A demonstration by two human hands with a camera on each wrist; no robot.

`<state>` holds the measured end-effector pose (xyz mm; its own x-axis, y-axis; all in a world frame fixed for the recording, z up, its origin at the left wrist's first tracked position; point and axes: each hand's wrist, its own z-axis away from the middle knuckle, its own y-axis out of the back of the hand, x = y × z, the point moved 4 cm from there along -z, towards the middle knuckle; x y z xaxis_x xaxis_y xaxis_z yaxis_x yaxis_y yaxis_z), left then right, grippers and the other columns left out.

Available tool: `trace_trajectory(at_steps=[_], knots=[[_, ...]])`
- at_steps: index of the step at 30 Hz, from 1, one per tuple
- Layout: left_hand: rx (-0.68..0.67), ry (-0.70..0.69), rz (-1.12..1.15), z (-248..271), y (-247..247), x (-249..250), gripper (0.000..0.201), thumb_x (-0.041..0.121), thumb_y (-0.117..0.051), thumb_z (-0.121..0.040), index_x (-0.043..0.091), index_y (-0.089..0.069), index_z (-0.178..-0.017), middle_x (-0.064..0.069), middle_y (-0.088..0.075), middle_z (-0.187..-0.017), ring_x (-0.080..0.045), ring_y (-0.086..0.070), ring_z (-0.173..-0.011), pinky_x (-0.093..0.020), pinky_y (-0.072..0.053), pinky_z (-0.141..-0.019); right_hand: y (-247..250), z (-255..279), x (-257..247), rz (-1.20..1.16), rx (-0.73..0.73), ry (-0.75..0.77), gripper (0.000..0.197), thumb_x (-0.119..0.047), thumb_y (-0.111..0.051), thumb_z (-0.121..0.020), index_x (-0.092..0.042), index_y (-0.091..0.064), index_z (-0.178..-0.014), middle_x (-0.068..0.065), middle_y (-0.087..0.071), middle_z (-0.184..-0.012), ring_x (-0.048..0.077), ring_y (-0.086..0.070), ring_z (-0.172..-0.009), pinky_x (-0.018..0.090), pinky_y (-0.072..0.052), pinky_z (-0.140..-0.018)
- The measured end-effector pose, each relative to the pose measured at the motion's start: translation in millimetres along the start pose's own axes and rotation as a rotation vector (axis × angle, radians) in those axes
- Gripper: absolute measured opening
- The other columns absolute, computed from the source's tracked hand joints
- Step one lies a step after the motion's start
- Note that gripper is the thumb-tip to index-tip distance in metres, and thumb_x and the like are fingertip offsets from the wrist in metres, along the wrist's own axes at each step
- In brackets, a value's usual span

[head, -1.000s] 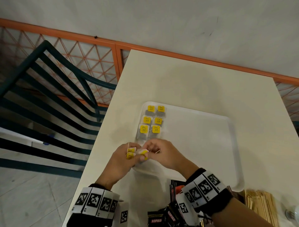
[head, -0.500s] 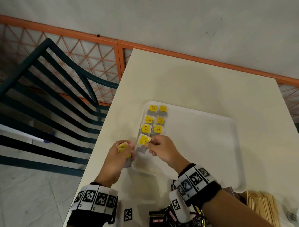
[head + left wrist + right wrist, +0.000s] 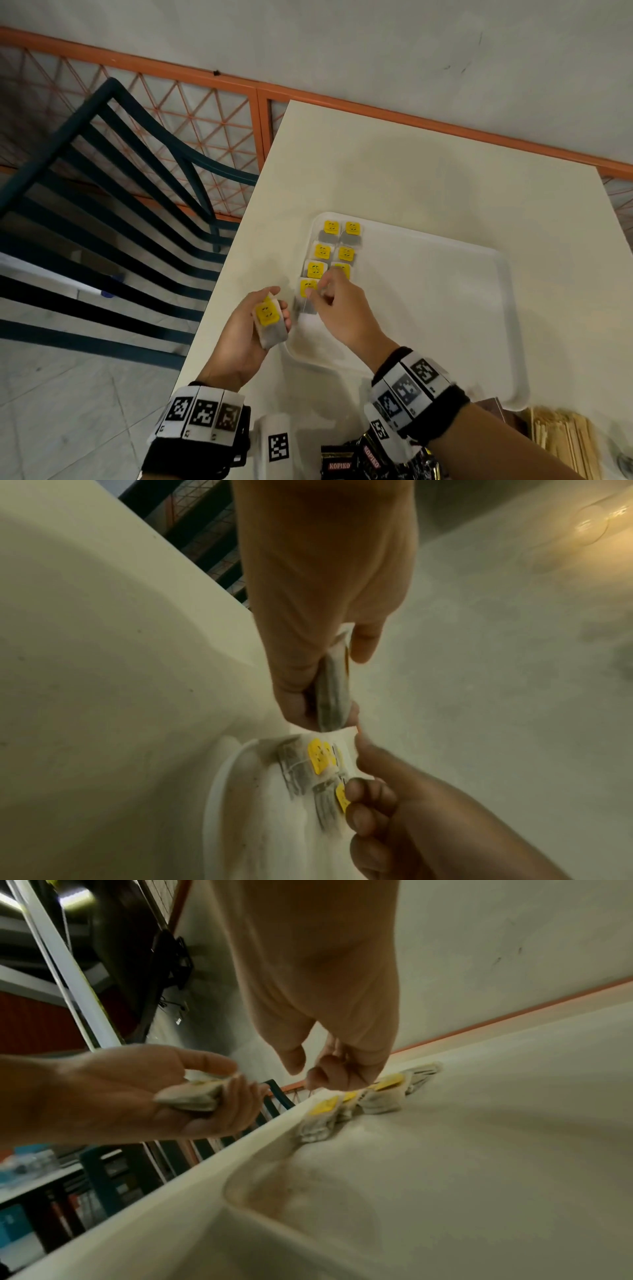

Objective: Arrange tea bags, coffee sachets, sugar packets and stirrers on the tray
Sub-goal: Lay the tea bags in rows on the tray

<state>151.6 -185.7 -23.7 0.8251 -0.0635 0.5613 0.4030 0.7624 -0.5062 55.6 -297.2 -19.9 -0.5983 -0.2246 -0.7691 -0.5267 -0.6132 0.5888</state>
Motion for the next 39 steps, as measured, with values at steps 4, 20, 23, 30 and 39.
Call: trace_trajectory(at_steps=[4,20,23,30,39], knots=[[-0.060,-0.021,0.029,-4,-2,-1,0.028,0.011,-0.029,-0.089,0.008,-0.053,-0.104,-0.011,-0.055,-0.076,-0.020,-0.057,-0.066,-0.032,-0.049,-0.066,-15,24,-7,-0.200,-0.207,-0.078,0.022,-0.040,-0.062,-0.084,-0.020,-0.054,-0.080,0.004,-0.063,-0.078,0.016,-0.055,-0.068,0.035,-0.050,-0.071],[-0.060,-0.178,-0.140,-5,-28,-17,0.011,0.003,-0.040,-0.095,0.007,-0.050,-0.096,-0.010,-0.067,-0.109,-0.025,-0.064,-0.098,-0.028,-0.058,-0.069,4,32,27,-0.451,-0.214,-0.239,0.013,-0.013,-0.065,-0.084,-0.011,-0.053,-0.081,0.004,-0.062,-0.073,0.012,-0.057,-0.057,0.018,-0.049,-0.052],[-0.028,-0.202,-0.220,-7,-22,-15,0.011,0.005,-0.043,-0.095,0.008,-0.054,-0.093,-0.009,-0.068,-0.105,-0.025,-0.065,-0.094,-0.030,-0.056,-0.078,13,24,36,-0.511,-0.131,-0.322,0.007,-0.012,-0.061,-0.087,-0.013,-0.056,-0.081,0.005,-0.063,-0.080,0.017,-0.059,-0.065,0.025,-0.052,-0.062],[0.119,-0.341,-0.538,-7,-7,-9,0.010,0.004,-0.064,-0.084,0.008,-0.065,-0.093,-0.007,-0.069,-0.083,-0.008,-0.066,-0.072,-0.013,-0.052,-0.065,20,6,48,-0.252,0.003,-0.308,0.012,-0.022,-0.064,-0.084,-0.011,-0.066,-0.089,-0.007,-0.057,-0.068,0.010,-0.051,-0.066,0.018,-0.038,-0.057],[0.091,-0.463,-1.098,-12,-13,-13,0.014,0.012,-0.068,-0.082,0.014,-0.071,-0.095,0.002,-0.070,-0.083,-0.005,-0.063,-0.074,-0.003,-0.043,-0.065,19,3,50,-0.114,0.156,-0.224,0.017,-0.018,-0.068,-0.080,-0.013,-0.053,-0.083,-0.004,-0.054,-0.068,0.013,-0.052,-0.067,0.010,-0.037,-0.054]])
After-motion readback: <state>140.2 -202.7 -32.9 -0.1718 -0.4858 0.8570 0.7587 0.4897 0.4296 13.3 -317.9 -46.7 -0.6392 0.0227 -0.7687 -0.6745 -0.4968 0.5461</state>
